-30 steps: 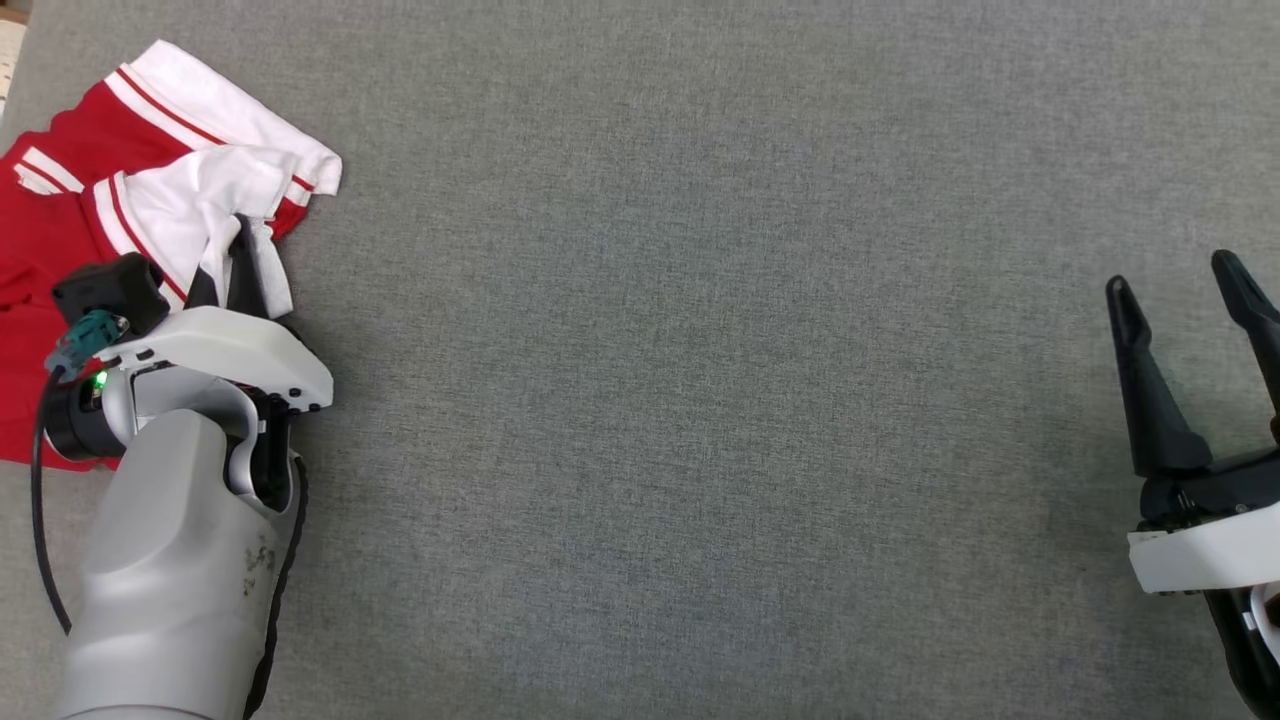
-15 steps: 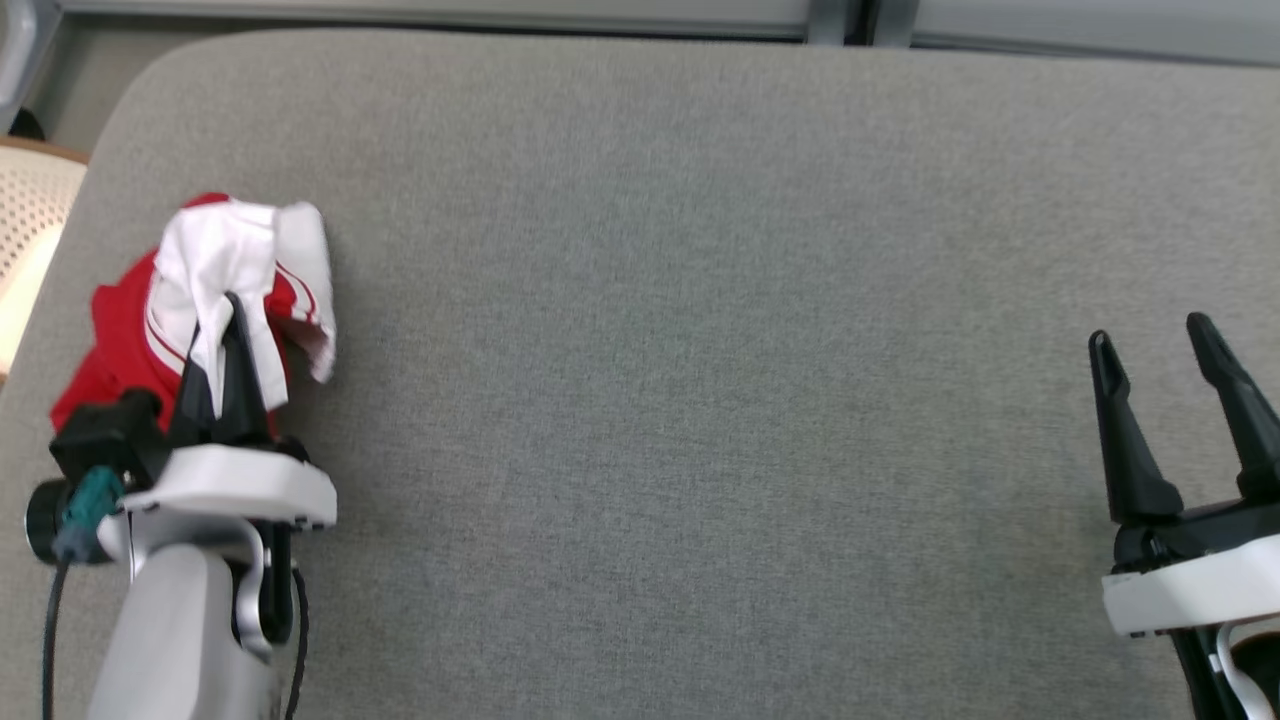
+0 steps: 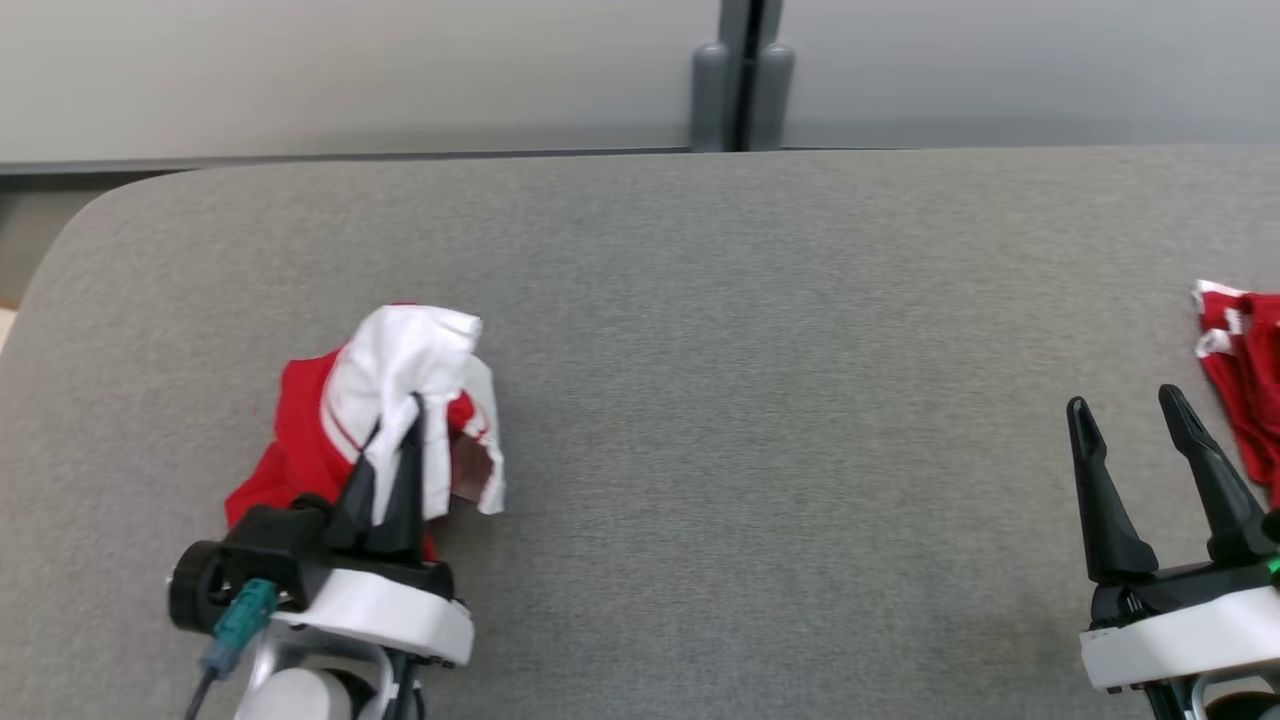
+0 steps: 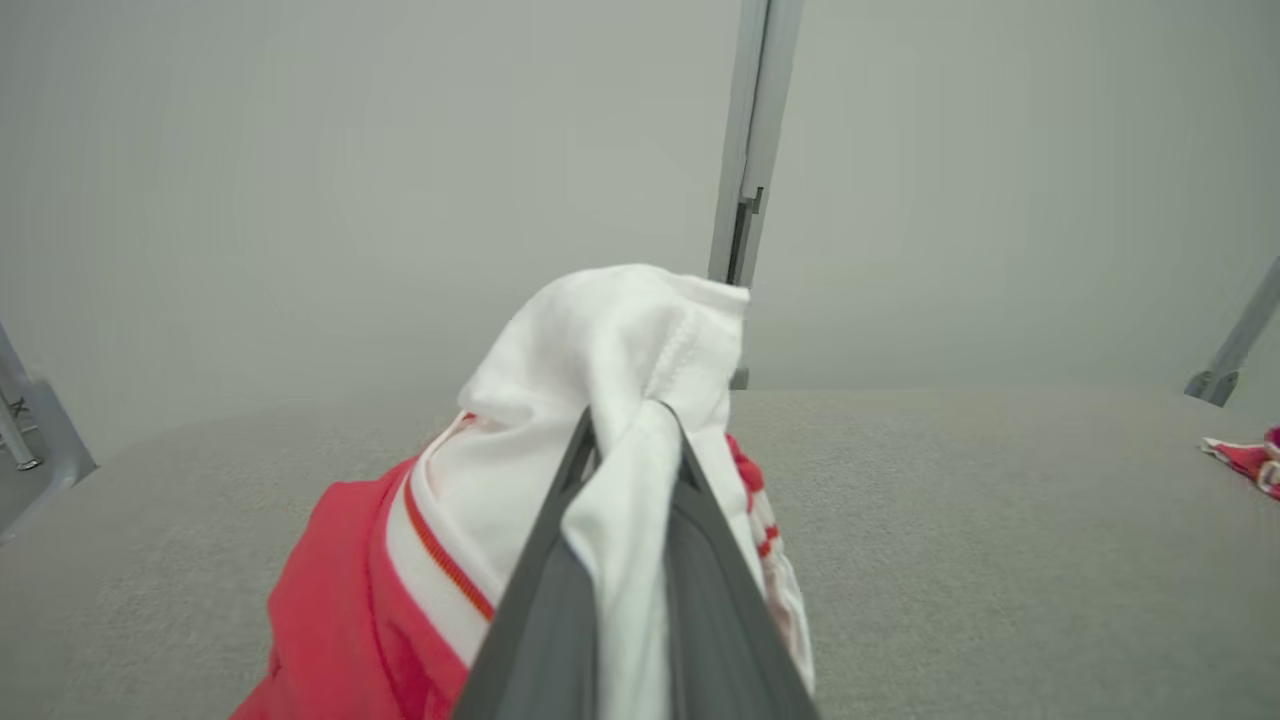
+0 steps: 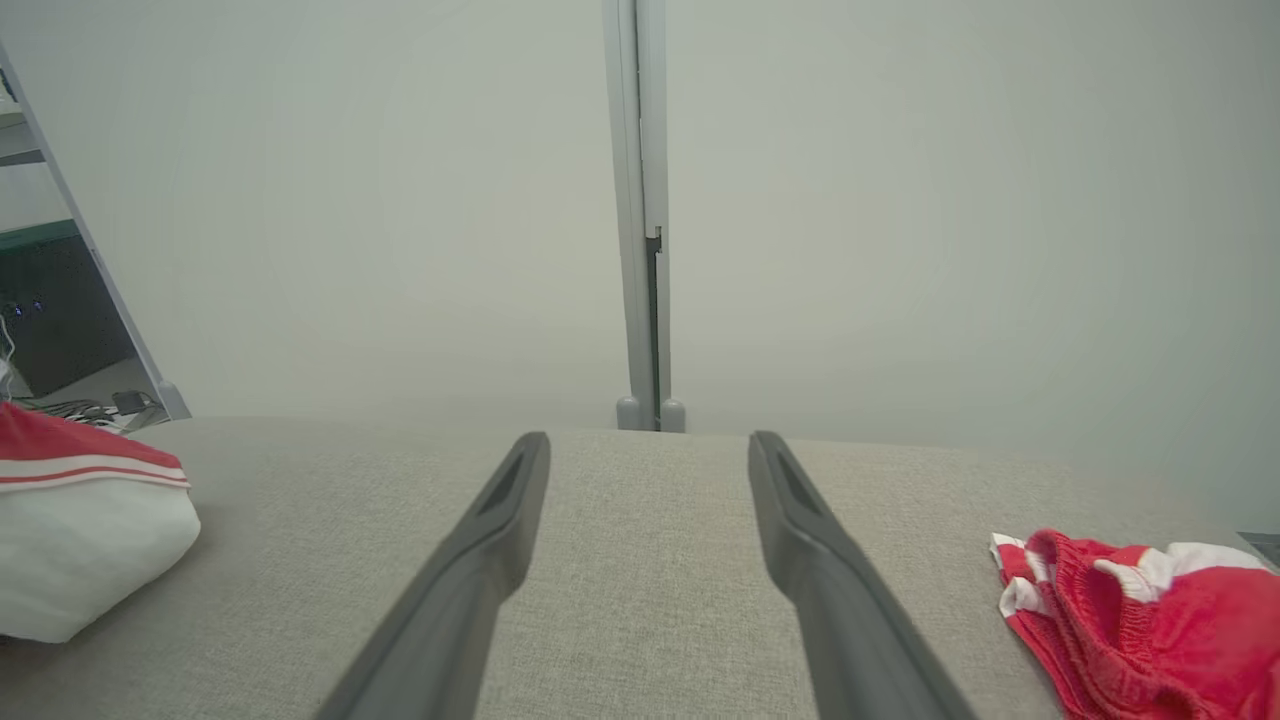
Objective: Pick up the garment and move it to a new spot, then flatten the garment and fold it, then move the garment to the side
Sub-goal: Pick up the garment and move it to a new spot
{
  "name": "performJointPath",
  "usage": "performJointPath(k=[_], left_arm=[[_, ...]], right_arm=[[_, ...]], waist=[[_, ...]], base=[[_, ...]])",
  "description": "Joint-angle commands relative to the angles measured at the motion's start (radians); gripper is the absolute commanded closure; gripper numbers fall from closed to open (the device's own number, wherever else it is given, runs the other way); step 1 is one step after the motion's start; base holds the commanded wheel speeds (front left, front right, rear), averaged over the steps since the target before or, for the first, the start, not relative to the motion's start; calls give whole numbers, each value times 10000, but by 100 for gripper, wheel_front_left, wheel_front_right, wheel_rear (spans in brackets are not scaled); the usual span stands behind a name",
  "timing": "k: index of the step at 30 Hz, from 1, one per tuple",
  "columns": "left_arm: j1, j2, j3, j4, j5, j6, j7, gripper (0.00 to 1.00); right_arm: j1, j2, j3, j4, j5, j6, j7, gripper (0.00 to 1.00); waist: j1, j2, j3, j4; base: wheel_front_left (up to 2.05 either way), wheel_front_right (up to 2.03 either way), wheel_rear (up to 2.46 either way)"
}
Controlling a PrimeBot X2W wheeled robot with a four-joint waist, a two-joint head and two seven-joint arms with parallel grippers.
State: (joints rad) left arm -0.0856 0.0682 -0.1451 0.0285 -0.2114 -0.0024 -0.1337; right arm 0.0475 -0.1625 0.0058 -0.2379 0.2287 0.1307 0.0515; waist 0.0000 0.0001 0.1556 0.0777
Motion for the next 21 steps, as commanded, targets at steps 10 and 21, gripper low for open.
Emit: performJointPath(k=[10,21], left_arm=[[-1266,-116,-1756,451,29,-557,306,100],[-3287,-139,-2611,2032,173,-673,115,100]], right_arm=[[-385,250,254,183,249,1,-453,0],[-1046,556,565,912,637,1,-1500,0]], waist=[[0,-1,642,-2449],[0,-1,2008,-3715]], base=[[0,0,0],[0,0,0]])
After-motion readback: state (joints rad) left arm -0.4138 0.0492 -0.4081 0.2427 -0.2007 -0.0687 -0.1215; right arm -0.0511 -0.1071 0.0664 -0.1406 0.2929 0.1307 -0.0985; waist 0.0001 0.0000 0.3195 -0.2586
